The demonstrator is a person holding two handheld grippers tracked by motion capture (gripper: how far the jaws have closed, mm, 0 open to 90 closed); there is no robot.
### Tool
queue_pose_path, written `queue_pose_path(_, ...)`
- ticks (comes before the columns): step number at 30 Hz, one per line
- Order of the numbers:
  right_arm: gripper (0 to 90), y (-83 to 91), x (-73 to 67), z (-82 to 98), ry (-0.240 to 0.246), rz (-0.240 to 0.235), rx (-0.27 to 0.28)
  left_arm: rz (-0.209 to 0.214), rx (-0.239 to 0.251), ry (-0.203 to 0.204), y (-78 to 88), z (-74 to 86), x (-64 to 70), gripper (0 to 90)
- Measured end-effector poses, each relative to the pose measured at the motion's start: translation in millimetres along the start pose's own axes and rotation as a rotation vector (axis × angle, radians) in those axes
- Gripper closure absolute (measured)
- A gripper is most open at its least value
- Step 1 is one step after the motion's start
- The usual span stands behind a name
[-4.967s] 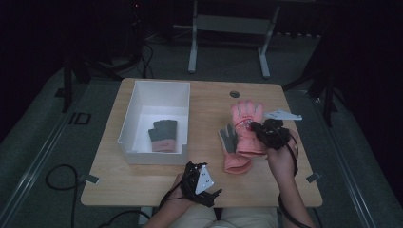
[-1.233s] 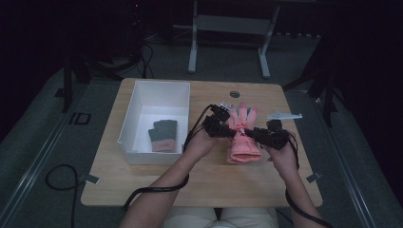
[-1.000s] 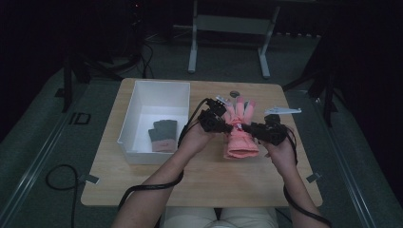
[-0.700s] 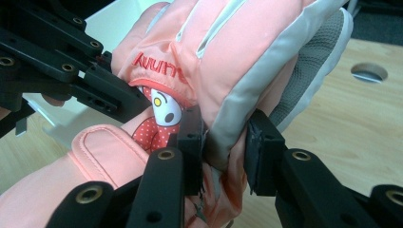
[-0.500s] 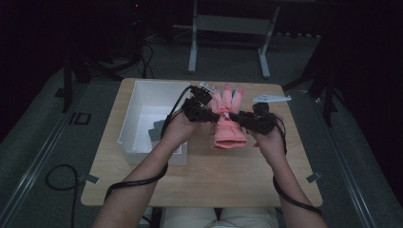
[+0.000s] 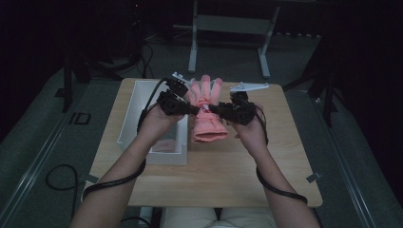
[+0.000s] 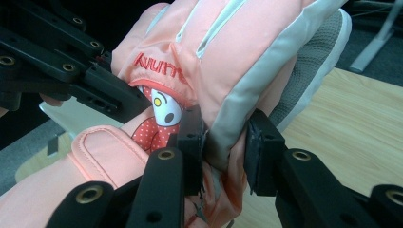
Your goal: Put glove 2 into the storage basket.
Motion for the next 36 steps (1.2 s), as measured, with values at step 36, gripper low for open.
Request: queue_pose_path(36,71.1,-149.0,-63.6,-1.8,0.025,-0.039,-0.214,-0.060,-0.141,0.109,4.2,74.5,-130.2,80.8)
Point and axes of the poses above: each handheld gripper's, and its own axes: y roughly backward along the jaws, z roughly out of its underside, x roughly to its right, the point moved 10 cm from there along -y, roughly forward along the jaws, and after that the axes turned 8 degrees about y, right-handed, at the moved point
